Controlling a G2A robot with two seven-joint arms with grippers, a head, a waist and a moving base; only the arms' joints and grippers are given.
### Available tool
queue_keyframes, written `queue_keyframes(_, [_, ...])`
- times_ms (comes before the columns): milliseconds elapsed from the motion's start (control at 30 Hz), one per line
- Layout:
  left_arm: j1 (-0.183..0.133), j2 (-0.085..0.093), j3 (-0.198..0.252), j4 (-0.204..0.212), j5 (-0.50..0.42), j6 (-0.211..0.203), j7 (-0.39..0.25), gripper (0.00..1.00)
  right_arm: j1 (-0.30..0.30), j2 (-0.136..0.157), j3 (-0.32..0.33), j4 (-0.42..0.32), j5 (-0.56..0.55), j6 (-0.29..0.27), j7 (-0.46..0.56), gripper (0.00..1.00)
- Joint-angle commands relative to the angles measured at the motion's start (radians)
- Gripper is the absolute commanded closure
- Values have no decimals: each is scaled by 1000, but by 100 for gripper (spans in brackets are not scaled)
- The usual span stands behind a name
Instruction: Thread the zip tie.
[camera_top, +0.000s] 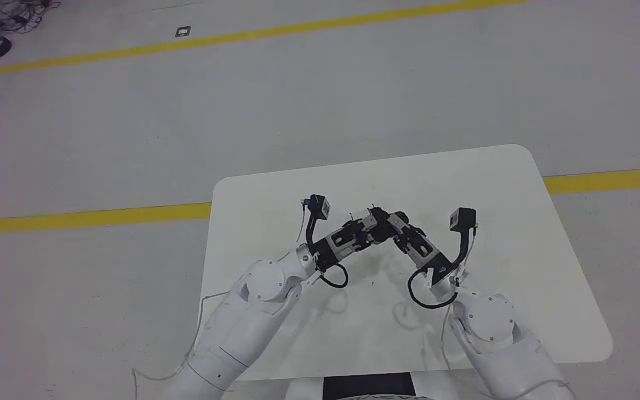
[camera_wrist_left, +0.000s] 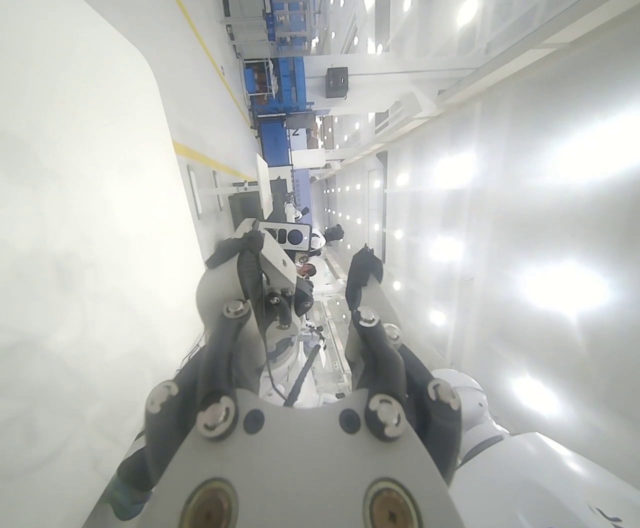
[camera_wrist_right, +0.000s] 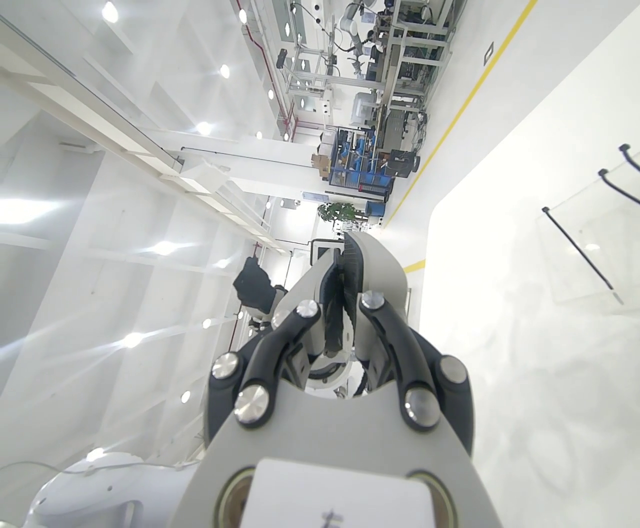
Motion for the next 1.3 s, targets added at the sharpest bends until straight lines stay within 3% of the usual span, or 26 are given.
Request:
queue_keyframes(0, [-2,0,1,1,-1,1,1,66,1,0,0,0,3,0,0,100])
queue_keyframes(233, [-5,0,5,7,-3,3,1,81,2,0,1,-2,12,0,2,100])
queue_keyframes(533, [-8,1,10,9,-5,7,-1,91,2,0,0,-3,24,0,6,100])
queue_keyframes(1267, [-7,4,11,10,-7,16,-2,91,-3,-3,2,-15,28,0,4,100])
